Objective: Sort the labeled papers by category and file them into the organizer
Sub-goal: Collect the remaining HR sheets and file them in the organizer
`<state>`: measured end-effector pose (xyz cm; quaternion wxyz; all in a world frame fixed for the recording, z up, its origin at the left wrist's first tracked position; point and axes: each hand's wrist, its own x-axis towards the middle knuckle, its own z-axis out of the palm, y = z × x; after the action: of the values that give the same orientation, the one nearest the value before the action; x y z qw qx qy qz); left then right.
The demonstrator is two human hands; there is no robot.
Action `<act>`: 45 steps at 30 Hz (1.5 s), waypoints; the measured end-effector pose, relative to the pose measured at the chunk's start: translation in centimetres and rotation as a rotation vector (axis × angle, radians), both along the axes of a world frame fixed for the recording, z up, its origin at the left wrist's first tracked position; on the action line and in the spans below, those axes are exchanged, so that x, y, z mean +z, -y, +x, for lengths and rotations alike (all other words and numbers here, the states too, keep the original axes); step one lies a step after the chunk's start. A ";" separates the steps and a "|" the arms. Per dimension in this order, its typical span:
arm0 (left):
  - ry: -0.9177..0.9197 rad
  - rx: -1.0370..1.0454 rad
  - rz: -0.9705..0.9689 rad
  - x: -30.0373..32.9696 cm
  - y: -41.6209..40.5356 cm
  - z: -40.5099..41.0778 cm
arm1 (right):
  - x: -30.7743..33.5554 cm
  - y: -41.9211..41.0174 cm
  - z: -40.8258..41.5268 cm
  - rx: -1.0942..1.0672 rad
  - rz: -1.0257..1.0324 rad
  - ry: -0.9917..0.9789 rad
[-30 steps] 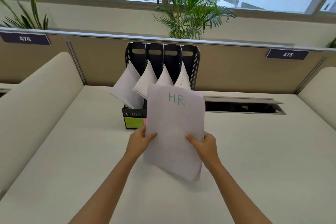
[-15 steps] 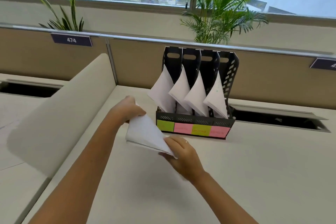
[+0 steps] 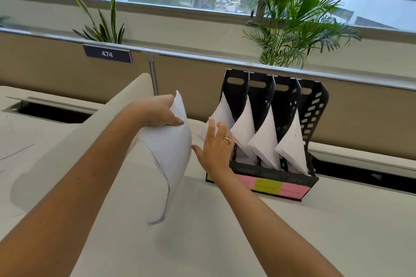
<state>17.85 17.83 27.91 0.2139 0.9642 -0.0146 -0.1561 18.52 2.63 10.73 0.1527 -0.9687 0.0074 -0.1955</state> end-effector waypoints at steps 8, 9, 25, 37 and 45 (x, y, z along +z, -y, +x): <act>0.075 -0.153 0.083 5.2 2.5 2.9 | 2.6 3.8 2.3 -0.103 0.472 0.242; 0.058 -0.173 0.032 6.0 2.9 3.2 | 2.9 4.6 2.4 -0.103 0.535 0.262; 0.375 -0.157 0.009 3.9 12.1 12.4 | 2.9 7.8 1.3 -0.103 0.590 0.374; 0.249 -0.158 -0.295 -9.0 13.2 12.4 | 1.5 5.4 0.6 0.086 0.354 0.411; 0.287 -0.039 -0.347 -12.7 11.2 11.2 | -0.7 4.5 0.2 0.182 0.280 0.348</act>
<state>29.06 6.64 15.26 0.3691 0.9249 -0.0899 -0.0165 18.75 -1.86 10.04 0.3013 -0.8865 -0.0793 -0.3421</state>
